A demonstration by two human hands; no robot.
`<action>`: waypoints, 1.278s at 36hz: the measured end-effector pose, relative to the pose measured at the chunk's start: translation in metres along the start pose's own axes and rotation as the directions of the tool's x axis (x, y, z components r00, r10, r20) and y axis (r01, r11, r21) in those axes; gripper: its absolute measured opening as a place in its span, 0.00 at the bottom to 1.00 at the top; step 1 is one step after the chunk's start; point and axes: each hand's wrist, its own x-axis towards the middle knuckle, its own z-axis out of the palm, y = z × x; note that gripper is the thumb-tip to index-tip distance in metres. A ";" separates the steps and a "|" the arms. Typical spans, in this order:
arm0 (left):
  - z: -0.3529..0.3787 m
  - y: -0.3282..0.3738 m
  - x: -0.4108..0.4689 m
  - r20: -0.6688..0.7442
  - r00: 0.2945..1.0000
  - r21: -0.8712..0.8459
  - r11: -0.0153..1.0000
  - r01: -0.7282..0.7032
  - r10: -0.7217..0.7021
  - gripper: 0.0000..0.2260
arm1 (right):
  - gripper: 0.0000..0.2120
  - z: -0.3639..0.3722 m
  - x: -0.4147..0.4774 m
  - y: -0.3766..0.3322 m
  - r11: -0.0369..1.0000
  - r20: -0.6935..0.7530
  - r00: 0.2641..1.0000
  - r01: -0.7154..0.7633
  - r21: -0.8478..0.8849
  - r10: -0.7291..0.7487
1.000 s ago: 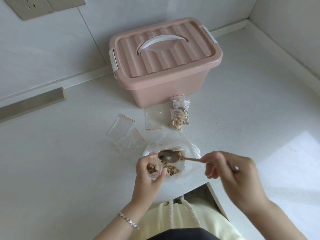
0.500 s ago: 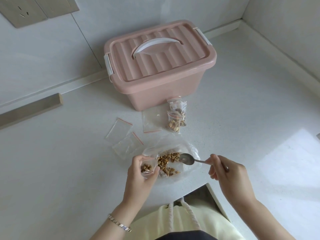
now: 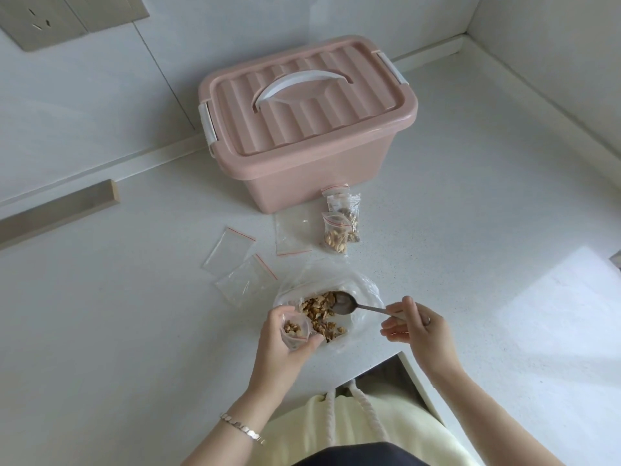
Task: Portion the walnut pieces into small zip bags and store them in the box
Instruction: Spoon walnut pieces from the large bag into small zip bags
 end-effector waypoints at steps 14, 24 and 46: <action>-0.001 -0.004 -0.001 0.014 0.999 0.000 0.999 -0.052 0.052 0.18 | 0.14 0.004 -0.007 0.013 0.996 0.056 0.997 0.062 -0.061 -0.059; -0.001 -0.004 0.000 0.051 0.998 0.045 0.998 -0.038 0.036 0.17 | 0.18 0.010 -0.003 0.014 0.949 0.135 0.962 -0.259 0.181 0.237; 0.007 0.008 0.006 0.051 0.999 0.196 0.981 -0.008 -0.002 0.19 | 0.23 -0.010 -0.019 -0.059 0.993 0.124 0.986 0.113 0.015 -0.114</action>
